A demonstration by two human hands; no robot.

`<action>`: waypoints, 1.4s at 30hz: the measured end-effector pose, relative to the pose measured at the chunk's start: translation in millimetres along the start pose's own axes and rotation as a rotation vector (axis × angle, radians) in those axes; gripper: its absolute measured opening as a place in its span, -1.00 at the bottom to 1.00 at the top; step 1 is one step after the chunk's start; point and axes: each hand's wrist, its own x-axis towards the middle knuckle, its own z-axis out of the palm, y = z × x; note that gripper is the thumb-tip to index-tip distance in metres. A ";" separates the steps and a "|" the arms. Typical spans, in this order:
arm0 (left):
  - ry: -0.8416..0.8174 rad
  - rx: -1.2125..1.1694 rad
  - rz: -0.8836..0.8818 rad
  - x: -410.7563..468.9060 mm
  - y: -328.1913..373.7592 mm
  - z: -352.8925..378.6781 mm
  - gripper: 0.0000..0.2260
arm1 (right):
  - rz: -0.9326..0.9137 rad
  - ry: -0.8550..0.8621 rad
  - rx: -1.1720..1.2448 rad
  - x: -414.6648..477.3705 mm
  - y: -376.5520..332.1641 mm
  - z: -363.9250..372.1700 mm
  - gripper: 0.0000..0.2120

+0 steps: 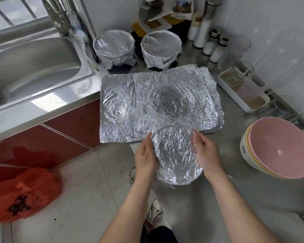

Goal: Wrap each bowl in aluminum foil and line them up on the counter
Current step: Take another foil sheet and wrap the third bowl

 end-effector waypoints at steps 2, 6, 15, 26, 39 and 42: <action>0.000 0.030 0.009 1.7 -4.8 0.6 -0.52 | -0.015 0.004 -0.027 0.0 -1.4 0.5 -0.75; -0.039 0.114 0.094 8.2 -5.9 -6.4 -0.59 | -0.026 -0.019 -0.068 0.7 -4.4 -1.3 -0.73; -0.095 0.445 0.329 15.6 -2.3 -19.0 -0.60 | -0.027 -0.083 -0.207 10.4 -6.0 -7.6 -0.67; -0.533 0.784 0.554 69.7 34.8 7.1 -0.66 | -0.001 -0.117 -0.236 14.4 -8.9 -3.3 -0.72; -0.307 0.717 0.448 48.1 10.9 -17.5 -0.72 | -0.073 -0.159 -0.472 14.0 -33.5 -15.8 -0.61; -0.188 0.623 0.344 28.5 3.6 -34.5 -0.76 | -0.112 0.021 -0.480 5.7 -33.0 -30.1 -0.65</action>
